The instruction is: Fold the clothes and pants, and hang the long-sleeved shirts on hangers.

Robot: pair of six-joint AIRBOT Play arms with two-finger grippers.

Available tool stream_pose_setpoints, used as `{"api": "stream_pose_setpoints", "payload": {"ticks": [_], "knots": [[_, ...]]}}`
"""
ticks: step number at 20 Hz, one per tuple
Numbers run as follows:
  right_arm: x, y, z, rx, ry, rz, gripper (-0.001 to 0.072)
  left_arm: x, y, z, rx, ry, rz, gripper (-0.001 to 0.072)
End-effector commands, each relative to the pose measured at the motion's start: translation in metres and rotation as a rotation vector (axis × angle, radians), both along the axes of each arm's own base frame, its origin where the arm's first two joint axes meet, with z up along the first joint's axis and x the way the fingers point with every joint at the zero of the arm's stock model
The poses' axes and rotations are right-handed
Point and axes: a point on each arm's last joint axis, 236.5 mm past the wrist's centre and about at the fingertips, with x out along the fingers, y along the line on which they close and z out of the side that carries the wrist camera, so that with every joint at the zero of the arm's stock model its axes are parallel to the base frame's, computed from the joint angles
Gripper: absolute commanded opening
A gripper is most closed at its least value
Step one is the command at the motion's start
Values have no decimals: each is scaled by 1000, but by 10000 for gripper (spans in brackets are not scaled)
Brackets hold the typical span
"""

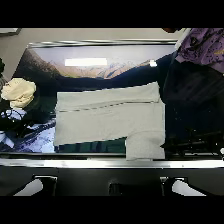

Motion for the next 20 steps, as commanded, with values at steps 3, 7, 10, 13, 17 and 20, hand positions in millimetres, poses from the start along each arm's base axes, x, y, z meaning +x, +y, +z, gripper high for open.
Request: {"api": "stream_pose_setpoints", "payload": {"ticks": [3,7,10,13,17,20], "knots": [[4,-3,0,-20,-25,-2,35,-57,-43,-47,-168,93,-74,497],[4,-3,1,-20,-29,2,35,-78,-63,-68,-222,130,-50,496],[4,-3,0,-23,-33,4,35,-78,-62,-73,-212,128,-38,496],[4,-4,0,-24,-36,6,35,-65,-56,-75,-193,88,2,456],[4,-3,0,-23,-36,7,35,-63,-60,-82,-217,101,14,355],[4,-4,2,-29,-43,11,35,-66,-74,-91,-229,139,-34,355]]}}
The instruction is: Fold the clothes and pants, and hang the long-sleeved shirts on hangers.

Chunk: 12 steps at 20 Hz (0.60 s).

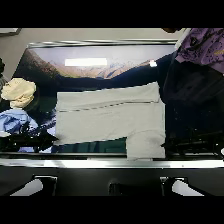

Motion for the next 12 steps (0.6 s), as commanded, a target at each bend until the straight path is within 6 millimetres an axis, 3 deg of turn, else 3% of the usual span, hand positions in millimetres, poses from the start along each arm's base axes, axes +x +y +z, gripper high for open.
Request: {"api": "stream_pose_setpoints", "payload": {"ticks": [1,2,3,7,10,12], "knots": [[0,-1,1,-5,-6,2,35,-4,-9,-14,12,31,-53,293],[0,-1,2,-7,-9,3,35,-5,-12,-15,11,34,-66,120],[1,-1,3,-11,-14,3,35,-5,-12,-14,11,32,-69,19],[5,-4,15,-42,-64,6,34,2,-12,7,3,-1,-91,16],[9,-5,36,-83,-131,1,33,17,2,37,72,-47,-60,15],[15,-7,55,-127,-201,-15,33,16,13,55,140,-59,-40,15]]}}
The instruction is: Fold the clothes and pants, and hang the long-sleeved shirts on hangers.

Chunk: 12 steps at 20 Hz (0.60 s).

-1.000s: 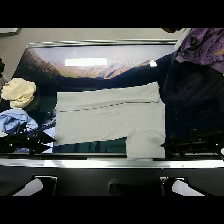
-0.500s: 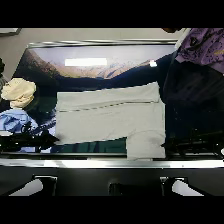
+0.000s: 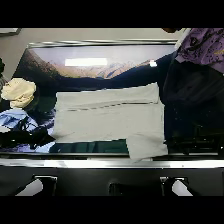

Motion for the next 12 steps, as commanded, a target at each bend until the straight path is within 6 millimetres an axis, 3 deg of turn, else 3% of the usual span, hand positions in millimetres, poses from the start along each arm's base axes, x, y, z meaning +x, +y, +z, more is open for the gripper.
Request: {"api": "stream_pose_setpoints", "payload": {"ticks": [1,6,9,10,12], "knots": [[6,-1,30,-59,-96,-29,33,-5,12,34,85,-12,40,15],[-3,11,76,-111,-206,-45,33,-29,22,76,228,-86,64,15],[-14,43,93,-108,-246,68,33,-29,21,94,266,-166,78,15],[-13,52,96,-108,-251,85,33,-28,20,95,264,-172,73,15],[8,60,106,-138,-315,85,33,-19,21,93,275,-193,69,15]]}}
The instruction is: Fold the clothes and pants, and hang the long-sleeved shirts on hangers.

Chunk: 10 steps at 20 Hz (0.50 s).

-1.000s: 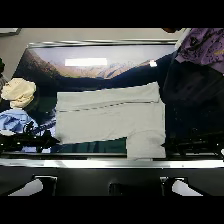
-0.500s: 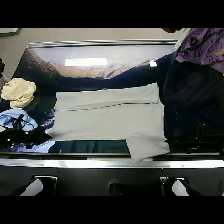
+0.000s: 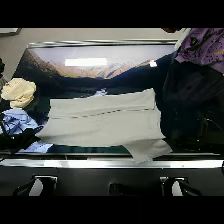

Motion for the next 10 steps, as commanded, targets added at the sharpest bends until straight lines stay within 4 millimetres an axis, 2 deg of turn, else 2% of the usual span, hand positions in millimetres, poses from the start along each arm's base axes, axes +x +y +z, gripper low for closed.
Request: {"api": "stream_pose_setpoints", "payload": {"ticks": [1,3,7,10], "knots": [[28,18,20,-31,-100,6,33,13,3,4,36,-56,8,15],[58,26,26,-35,-124,21,33,25,2,-2,37,-65,5,15],[121,55,11,-46,-101,155,34,58,7,-16,39,-88,43,15],[180,50,5,-65,-107,164,34,91,22,-16,45,-118,83,15]]}}
